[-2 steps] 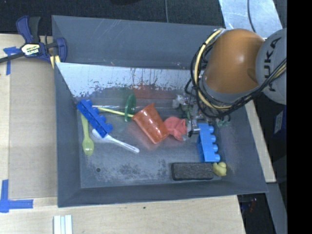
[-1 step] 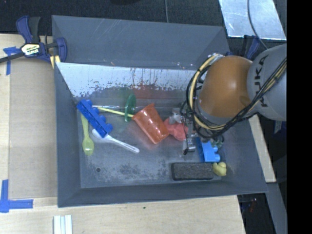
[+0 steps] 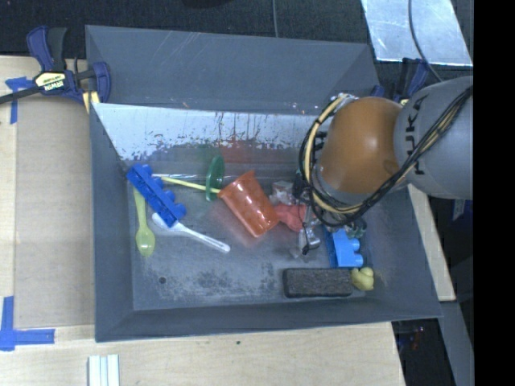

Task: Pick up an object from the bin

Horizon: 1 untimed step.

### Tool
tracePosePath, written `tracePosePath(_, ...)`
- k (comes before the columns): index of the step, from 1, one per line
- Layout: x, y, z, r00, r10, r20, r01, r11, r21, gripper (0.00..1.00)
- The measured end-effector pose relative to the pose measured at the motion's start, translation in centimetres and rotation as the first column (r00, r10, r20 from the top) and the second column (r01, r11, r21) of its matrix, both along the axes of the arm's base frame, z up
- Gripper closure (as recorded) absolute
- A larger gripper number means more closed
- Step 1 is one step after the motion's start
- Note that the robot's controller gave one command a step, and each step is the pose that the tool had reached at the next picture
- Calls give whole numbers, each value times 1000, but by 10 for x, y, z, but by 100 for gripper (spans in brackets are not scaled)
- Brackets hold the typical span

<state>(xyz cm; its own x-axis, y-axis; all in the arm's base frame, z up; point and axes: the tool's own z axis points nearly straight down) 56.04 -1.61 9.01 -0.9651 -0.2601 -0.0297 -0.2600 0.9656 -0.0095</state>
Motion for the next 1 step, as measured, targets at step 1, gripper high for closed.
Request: tracePosePath(1,36,1,-18,1000,9,-3,-9,1000,0,0)
